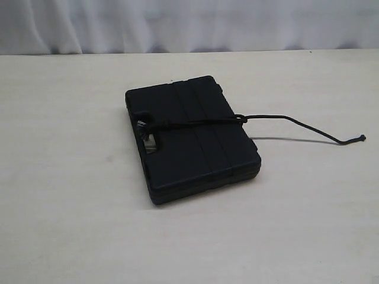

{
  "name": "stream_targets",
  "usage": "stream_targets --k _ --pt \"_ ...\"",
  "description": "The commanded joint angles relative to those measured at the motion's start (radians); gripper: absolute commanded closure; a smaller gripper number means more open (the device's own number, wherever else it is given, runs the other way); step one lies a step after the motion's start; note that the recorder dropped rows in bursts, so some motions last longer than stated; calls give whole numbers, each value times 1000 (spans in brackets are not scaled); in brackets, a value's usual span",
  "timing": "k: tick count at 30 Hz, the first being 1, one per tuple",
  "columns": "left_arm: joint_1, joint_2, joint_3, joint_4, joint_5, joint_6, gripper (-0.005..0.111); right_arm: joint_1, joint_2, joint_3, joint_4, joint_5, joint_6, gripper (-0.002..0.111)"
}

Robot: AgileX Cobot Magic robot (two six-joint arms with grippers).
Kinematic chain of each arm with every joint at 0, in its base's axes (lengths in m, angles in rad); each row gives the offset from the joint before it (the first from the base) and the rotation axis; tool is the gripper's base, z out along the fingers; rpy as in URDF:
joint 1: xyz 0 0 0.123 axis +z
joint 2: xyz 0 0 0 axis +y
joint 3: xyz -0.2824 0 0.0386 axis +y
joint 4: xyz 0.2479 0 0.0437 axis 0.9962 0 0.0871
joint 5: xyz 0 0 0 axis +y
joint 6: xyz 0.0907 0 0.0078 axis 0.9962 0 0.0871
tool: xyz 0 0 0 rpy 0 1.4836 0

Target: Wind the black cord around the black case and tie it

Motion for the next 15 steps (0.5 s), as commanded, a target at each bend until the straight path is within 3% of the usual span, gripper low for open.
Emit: stream_targets --k 1,9,12,15 --pt "2 -4 3 -8 1 -8 107 -3 -5 5 2 8 -5 104" --pt "2 -8 5 -7 67 -8 107 -3 -5 5 2 8 -5 104" --pt "11 -8 5 50 122 -23 107 -3 -5 5 2 8 -5 104" --pt "36 -8 11 150 173 -142 107 -3 -5 5 2 8 -5 104"
